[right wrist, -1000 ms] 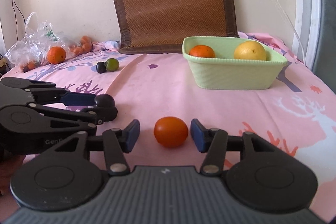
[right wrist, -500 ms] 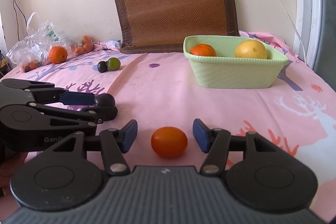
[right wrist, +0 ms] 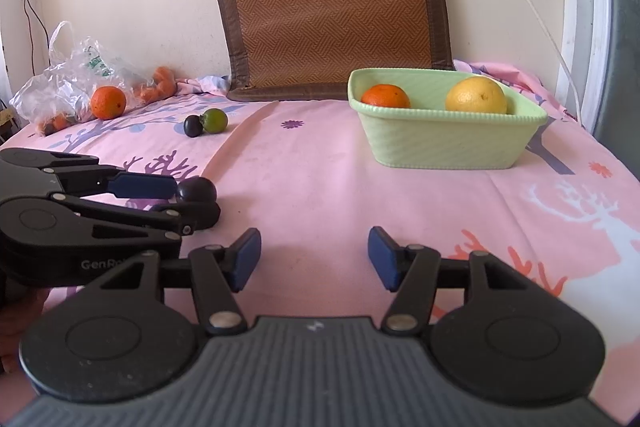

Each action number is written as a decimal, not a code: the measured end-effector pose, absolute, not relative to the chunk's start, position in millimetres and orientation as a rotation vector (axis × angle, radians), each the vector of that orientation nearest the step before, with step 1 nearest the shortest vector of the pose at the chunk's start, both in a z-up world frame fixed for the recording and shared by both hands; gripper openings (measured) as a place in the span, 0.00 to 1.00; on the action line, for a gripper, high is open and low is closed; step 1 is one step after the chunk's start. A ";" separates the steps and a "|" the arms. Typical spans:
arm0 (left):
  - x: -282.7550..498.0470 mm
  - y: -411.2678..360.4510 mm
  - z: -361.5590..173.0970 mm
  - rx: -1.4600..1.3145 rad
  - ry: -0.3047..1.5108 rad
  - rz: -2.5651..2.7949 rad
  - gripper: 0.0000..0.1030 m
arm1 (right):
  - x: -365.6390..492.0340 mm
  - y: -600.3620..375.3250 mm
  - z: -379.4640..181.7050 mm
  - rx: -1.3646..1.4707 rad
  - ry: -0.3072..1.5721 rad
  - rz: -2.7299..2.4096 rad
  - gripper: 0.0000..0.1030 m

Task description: Organize fruits

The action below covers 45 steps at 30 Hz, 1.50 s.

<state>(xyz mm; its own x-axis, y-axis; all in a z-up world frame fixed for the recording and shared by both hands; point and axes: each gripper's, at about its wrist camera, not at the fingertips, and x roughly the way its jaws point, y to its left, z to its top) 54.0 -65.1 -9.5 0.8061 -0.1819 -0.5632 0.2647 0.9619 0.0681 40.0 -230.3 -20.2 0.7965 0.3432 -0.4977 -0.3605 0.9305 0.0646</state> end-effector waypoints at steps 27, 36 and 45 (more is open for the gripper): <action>47.7 -63.5 -8.3 0.146 0.573 -0.264 0.49 | -48.4 -257.3 -55.4 -0.018 0.302 0.373 0.63; 50.5 -60.0 -8.1 0.117 0.587 -0.274 0.51 | 30.4 -331.4 -21.3 0.543 0.344 0.290 0.63; 51.9 -60.8 -8.0 0.112 0.590 -0.272 0.53 | 27.2 -323.5 -21.2 0.585 0.218 -0.011 0.63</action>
<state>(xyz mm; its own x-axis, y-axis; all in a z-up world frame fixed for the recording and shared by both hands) 52.0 -60.8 -8.0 0.7967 -0.2208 -0.5625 0.2846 0.9583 0.0269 27.2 -323.5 -21.2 0.9769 0.0515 -0.2074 0.0720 0.8344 0.5465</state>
